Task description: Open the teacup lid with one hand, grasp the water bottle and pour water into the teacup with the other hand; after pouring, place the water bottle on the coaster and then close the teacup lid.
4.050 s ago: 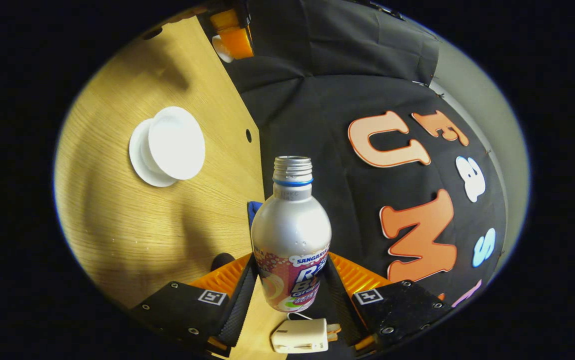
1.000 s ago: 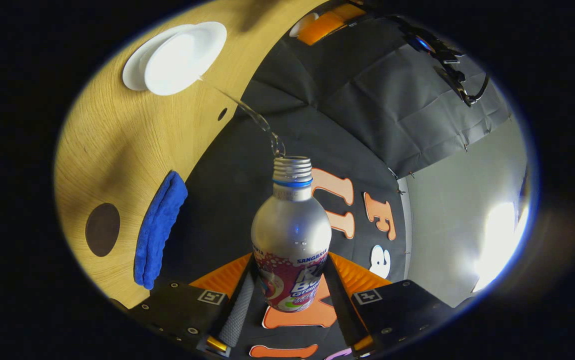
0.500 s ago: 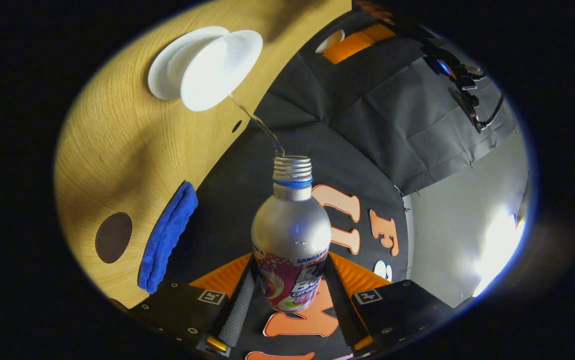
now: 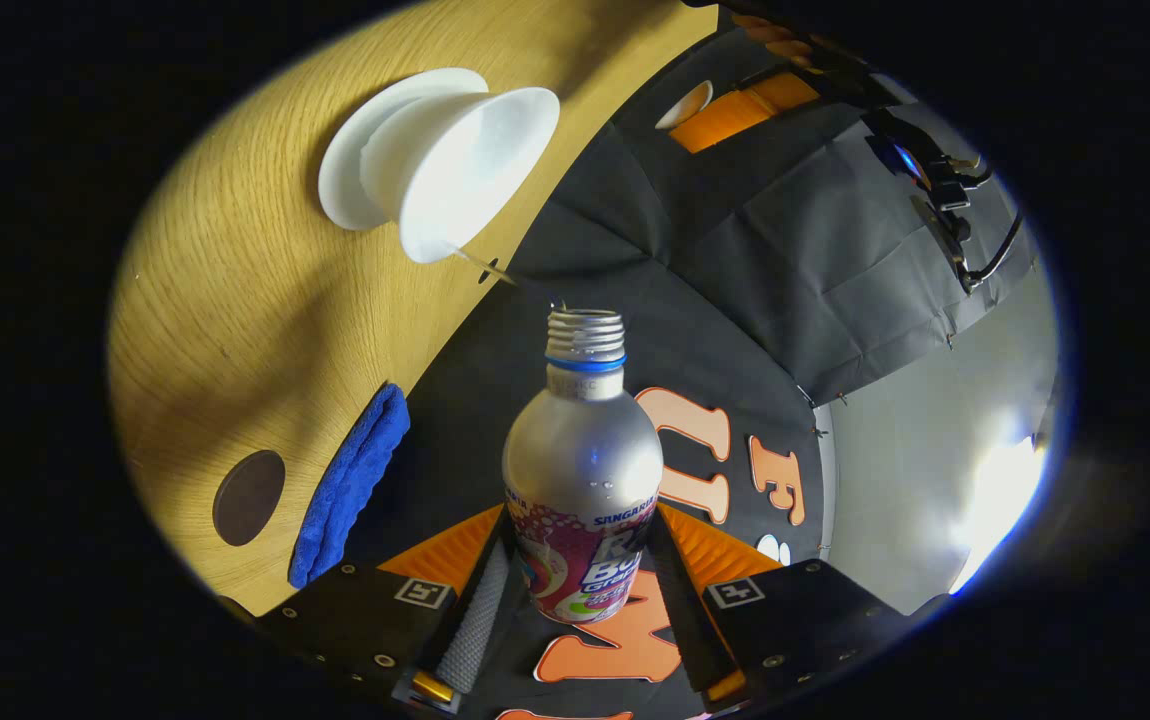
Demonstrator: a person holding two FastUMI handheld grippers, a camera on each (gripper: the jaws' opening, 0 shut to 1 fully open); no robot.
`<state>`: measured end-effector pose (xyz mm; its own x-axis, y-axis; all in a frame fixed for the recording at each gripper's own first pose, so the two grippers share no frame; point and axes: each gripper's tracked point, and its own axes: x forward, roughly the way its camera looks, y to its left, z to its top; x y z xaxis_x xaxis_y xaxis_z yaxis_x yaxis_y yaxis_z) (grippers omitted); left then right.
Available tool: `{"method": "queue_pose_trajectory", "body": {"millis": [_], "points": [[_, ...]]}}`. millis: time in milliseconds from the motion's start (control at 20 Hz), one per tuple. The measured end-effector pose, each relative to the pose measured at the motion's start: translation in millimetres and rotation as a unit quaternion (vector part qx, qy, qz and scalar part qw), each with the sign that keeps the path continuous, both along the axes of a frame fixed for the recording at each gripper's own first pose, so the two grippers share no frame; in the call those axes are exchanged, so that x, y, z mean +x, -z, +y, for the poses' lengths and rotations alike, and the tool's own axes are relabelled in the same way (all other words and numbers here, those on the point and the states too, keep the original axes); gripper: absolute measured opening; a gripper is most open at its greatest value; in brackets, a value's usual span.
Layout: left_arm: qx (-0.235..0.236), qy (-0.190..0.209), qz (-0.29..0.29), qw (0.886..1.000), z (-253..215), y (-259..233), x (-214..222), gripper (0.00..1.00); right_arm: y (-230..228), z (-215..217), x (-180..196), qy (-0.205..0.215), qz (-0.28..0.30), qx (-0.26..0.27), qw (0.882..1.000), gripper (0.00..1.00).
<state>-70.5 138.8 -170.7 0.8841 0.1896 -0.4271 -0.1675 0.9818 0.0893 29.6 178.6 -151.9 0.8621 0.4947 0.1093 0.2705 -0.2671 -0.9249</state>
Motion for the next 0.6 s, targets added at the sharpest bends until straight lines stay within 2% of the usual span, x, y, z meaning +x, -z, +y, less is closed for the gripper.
{"method": "queue_pose_trajectory", "body": {"millis": [350, 450, 600], "points": [[-0.006, 0.016, -0.027, 0.999, -4.7, -12.4, 3.0, 0.33, 9.0, 4.1, -7.5, 0.008, 0.041, 0.043, 0.998, 0.78], [-0.008, 0.021, -0.033, 0.999, -11.1, -17.6, 6.5, 0.29, -0.9, 0.1, -4.7, 0.021, 0.042, 0.066, 0.997, 0.78], [-0.010, 0.026, -0.042, 0.999, -17.7, -23.0, 11.2, 0.33, -0.3, -3.5, -1.0, 0.037, 0.068, 0.119, 0.990, 0.78]]}}
